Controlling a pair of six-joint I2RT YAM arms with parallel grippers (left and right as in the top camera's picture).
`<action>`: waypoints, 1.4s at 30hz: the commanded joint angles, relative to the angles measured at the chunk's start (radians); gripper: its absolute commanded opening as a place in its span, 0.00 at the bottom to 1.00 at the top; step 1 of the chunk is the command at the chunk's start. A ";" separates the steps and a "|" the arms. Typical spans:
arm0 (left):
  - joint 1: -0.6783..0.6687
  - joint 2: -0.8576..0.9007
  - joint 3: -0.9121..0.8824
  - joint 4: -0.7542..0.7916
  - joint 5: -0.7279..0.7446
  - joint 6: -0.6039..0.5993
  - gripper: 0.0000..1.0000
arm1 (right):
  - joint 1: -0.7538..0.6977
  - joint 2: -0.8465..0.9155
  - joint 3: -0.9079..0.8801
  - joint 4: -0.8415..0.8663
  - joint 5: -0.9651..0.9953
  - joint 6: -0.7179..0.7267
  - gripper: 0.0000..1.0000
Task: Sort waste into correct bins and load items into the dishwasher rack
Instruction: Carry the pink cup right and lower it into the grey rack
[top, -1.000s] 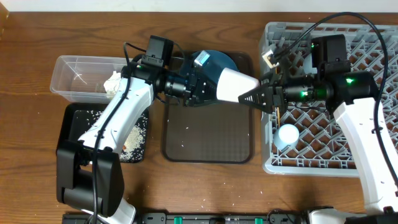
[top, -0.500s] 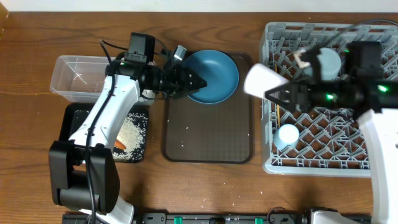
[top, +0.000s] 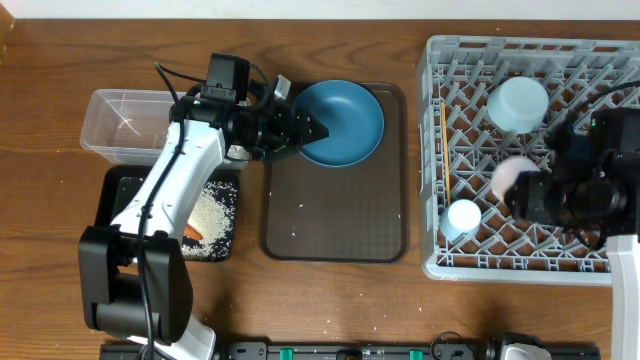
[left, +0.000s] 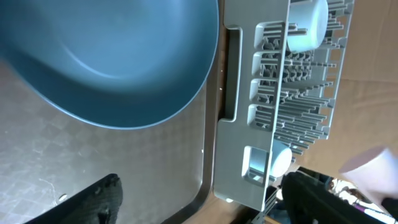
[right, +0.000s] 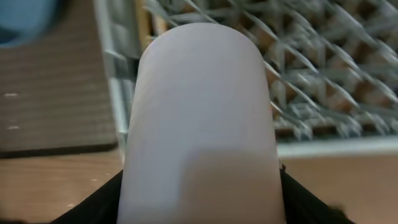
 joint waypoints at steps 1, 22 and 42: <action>0.000 -0.019 0.011 -0.002 -0.013 0.010 0.87 | -0.006 0.012 0.017 -0.032 0.160 0.081 0.40; 0.000 -0.019 0.011 -0.002 -0.014 0.010 0.95 | -0.006 0.114 -0.022 -0.035 0.211 0.103 0.38; 0.000 -0.019 0.011 -0.002 -0.014 0.010 0.95 | -0.006 0.158 -0.216 0.156 0.211 0.111 0.38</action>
